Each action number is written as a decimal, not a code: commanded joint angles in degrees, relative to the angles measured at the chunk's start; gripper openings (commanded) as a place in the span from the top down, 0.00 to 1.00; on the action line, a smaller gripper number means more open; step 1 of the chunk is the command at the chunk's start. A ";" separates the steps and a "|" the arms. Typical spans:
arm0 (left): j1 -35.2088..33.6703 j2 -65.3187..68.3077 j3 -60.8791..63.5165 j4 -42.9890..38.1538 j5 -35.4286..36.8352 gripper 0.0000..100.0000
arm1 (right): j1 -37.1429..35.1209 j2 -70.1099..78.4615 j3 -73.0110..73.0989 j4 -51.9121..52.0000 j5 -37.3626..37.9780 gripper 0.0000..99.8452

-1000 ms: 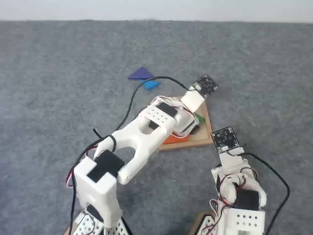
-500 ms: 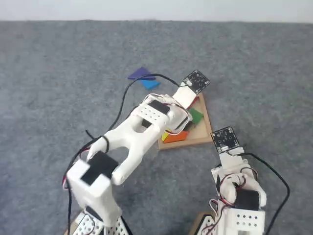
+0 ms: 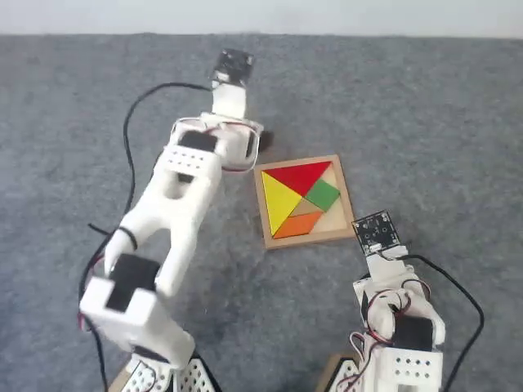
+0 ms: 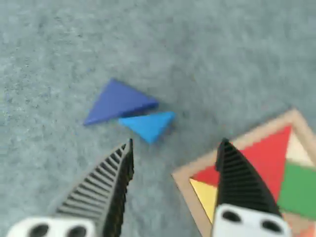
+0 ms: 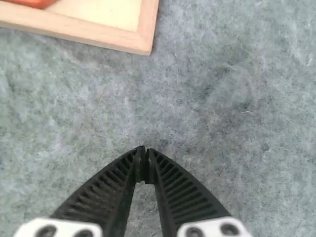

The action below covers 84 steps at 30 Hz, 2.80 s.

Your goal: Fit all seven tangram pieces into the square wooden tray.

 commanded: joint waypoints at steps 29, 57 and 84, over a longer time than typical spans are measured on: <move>0.35 78.51 -112.31 40.09 -14.86 0.90 | -0.22 -0.84 0.97 0.13 0.44 0.99; -5.27 46.51 -66.42 61.10 -15.91 0.90 | -0.22 -0.84 0.97 0.13 0.44 0.99; -6.95 -0.70 -4.79 26.90 -1.93 0.90 | -0.22 -0.84 0.97 0.13 0.44 0.99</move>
